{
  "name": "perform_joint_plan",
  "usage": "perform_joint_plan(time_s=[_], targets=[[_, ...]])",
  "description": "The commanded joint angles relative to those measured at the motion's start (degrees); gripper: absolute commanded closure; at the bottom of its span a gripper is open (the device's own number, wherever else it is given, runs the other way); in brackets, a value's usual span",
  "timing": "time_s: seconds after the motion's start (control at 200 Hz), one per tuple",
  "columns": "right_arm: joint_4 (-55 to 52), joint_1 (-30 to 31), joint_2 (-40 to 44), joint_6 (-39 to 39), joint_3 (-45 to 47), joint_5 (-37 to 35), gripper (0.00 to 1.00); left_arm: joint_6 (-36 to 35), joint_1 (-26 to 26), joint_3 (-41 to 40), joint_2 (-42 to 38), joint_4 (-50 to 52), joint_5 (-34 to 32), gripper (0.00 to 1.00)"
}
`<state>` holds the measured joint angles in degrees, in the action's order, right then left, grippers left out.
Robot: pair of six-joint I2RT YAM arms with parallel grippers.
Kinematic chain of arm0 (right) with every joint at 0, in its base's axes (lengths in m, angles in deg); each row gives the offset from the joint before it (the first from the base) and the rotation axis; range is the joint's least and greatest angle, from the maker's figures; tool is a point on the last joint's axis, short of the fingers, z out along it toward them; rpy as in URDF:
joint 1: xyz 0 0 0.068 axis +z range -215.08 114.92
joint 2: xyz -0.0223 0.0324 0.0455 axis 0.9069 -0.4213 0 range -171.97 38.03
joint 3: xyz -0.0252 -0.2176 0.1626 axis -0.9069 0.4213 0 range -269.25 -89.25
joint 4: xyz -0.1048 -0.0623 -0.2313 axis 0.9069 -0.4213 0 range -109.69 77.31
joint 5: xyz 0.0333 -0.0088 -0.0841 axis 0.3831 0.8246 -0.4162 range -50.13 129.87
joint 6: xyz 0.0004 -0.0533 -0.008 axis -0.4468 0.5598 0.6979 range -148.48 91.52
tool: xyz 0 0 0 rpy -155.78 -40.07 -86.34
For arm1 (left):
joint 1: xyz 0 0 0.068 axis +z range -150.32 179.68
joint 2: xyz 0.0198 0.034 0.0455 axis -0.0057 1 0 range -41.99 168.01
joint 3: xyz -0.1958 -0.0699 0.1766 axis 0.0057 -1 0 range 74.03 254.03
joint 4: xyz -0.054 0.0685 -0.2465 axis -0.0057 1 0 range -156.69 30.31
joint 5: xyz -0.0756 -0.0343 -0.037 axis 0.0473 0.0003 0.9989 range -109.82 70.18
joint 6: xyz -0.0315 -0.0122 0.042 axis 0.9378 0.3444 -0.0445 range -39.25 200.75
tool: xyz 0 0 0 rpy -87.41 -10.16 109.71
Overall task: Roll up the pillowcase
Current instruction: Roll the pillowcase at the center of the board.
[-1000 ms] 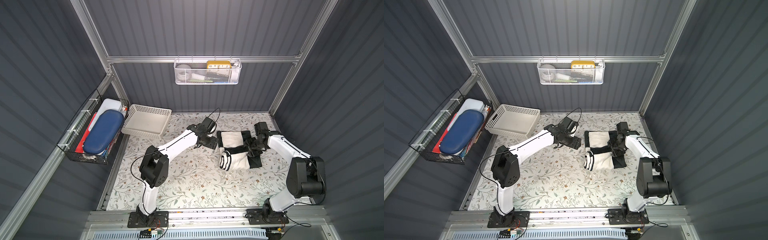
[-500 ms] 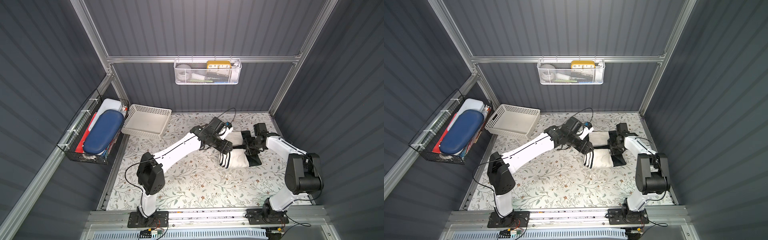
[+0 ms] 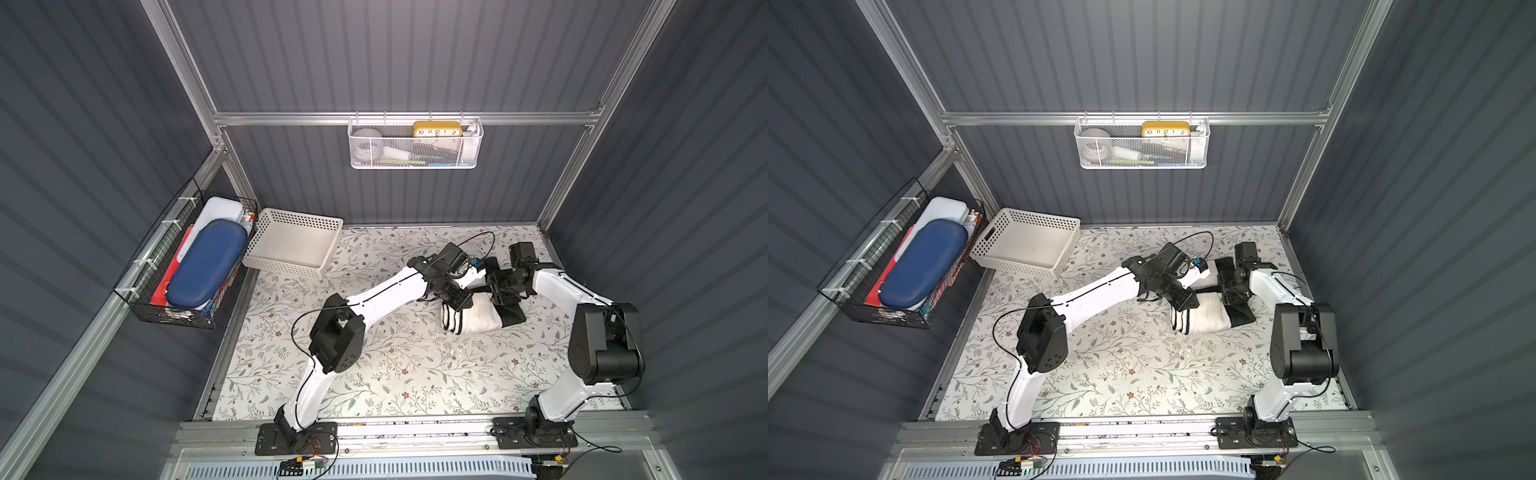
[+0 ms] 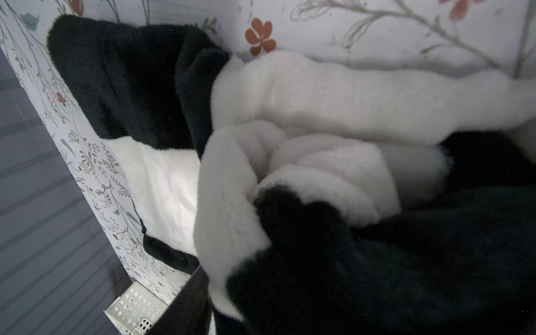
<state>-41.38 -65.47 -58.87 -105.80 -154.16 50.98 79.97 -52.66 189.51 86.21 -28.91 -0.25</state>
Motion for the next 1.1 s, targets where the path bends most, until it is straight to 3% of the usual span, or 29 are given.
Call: perform_joint_plan(time_s=[0.0,0.255,0.32,0.69,0.89,1.096], targets=[[1.5,-0.5,-0.7,0.2,0.7,-1.5,0.48,0.8,2.4,2.4,4.2,-1.0,1.2,0.83],[2.3,-0.9,-0.7,0.6,1.0,-1.3,0.44,3.2,5.4,10.5,11.2,-5.6,-5.6,0.81],[2.3,-0.9,-0.4,0.7,1.0,-0.5,0.43,3.6,5.8,14.1,13.2,-4.7,-4.2,0.79],[3.5,-1.2,8.6,6.1,0.6,-5.2,0.34,4.2,5.0,8.4,13.5,-5.4,2.3,0.78],[-1.0,-1.1,12.0,7.1,0.3,0.8,0.33,4.8,4.3,7.8,14.6,-5.4,2.2,0.78],[-2.4,3.2,26.2,4.9,16.2,-0.7,0.29,5.0,4.6,9.3,15.5,-4.9,1.1,0.78]])
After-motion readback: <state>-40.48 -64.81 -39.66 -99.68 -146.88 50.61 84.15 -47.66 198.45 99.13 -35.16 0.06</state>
